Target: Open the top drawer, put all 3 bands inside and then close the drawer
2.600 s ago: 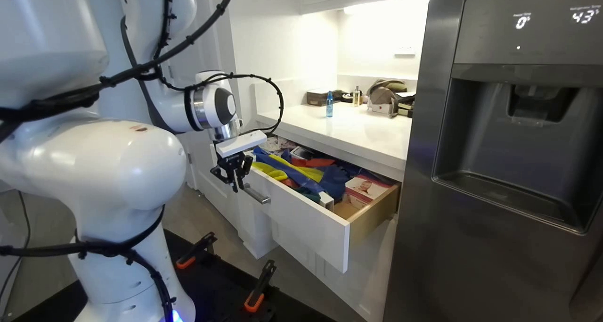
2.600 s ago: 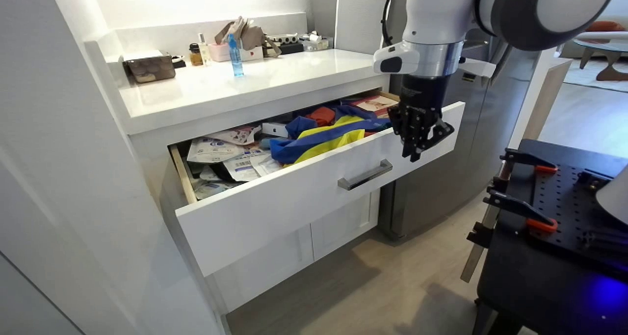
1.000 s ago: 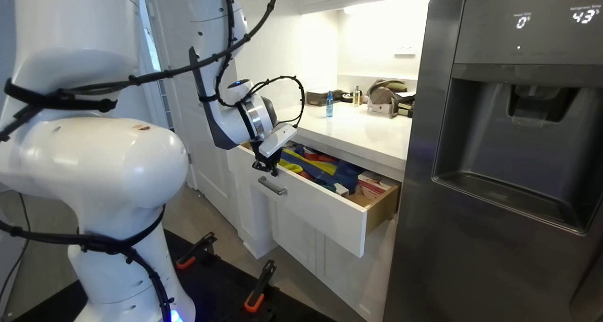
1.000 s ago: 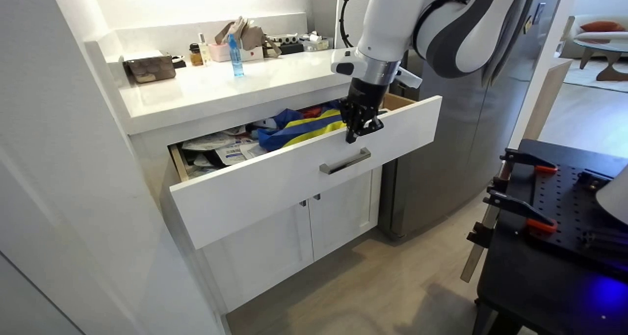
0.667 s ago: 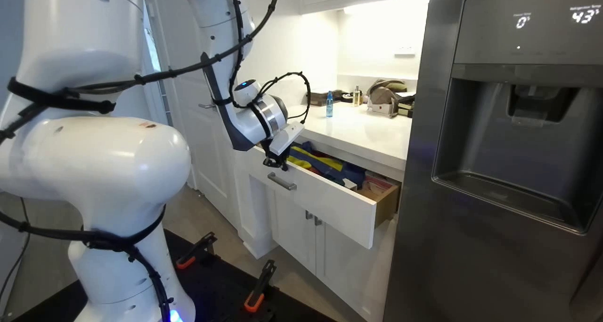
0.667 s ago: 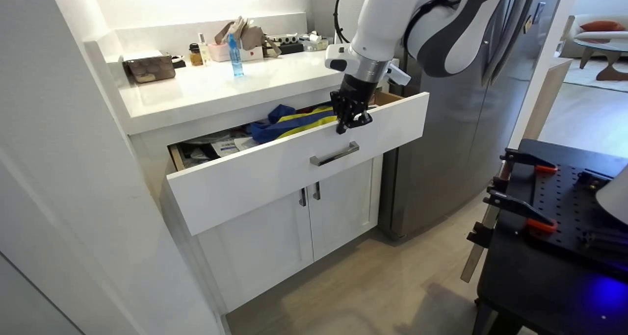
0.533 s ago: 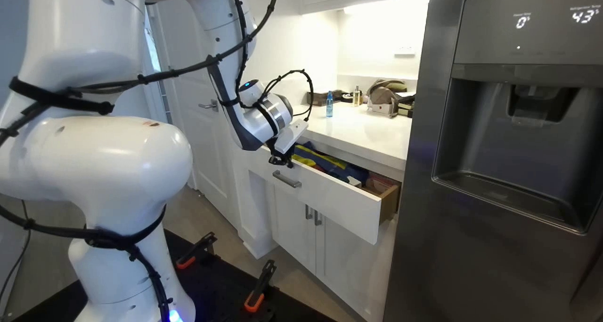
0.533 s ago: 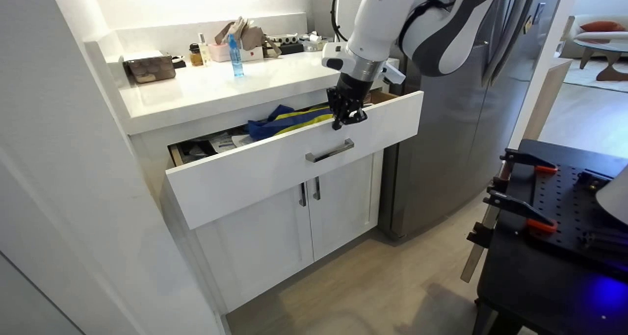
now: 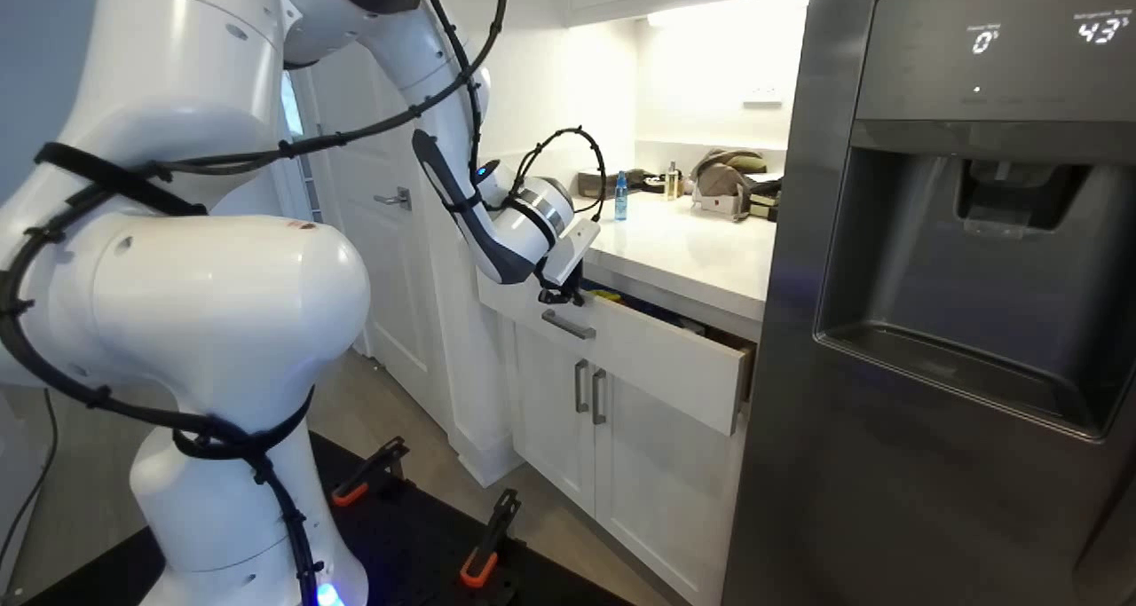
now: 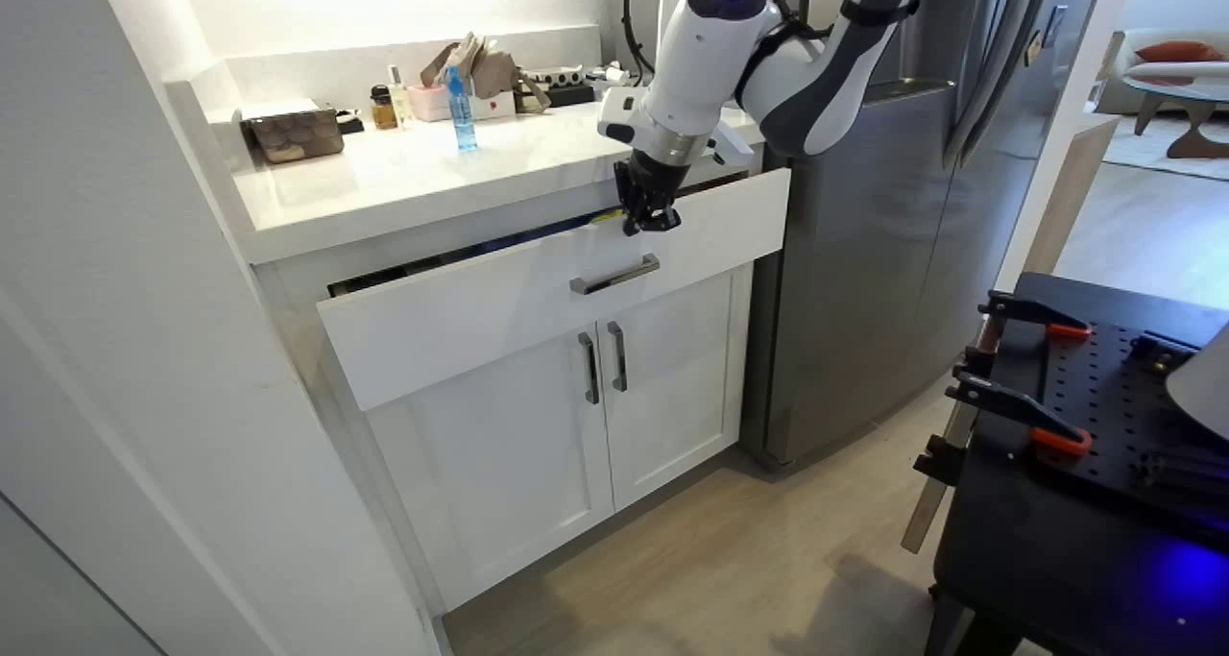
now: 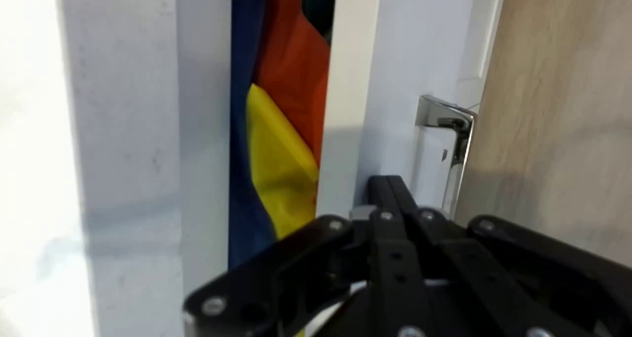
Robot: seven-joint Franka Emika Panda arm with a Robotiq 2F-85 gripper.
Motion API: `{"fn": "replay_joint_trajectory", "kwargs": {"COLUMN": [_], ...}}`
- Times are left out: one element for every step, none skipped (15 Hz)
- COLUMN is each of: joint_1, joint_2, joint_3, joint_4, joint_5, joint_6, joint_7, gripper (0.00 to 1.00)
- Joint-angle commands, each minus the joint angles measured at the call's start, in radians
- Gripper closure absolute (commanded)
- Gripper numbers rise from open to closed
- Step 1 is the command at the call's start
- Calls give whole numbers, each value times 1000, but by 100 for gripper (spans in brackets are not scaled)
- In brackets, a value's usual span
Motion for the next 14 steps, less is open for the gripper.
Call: {"fn": "replay_joint_trajectory", "kwargs": {"joint_1": [60,72,81,88,96,104,111,118,124,126,127,130,132,133], "joint_2": [131,160,188,212,235,257,276,294,310,324,338,350,359,366], "joint_3": [-87,-103,-118,-131,-145,-159,-171,-185,-199,-209,-217,-225,-232,-237], "joint_4": [97,115,133,148,164,180,193,208,221,232,241,248,254,258], "joint_5": [-4,0,4,8,13,18,23,28,36,45,56,67,75,86], "joint_6": [40,43,49,55,63,71,76,83,90,94,98,103,105,108], "joint_7": [94,113,132,147,164,178,190,203,210,219,221,226,229,228], "gripper": [100,100,100,100,100,100,100,100,100,100,100,100,100,100]}}
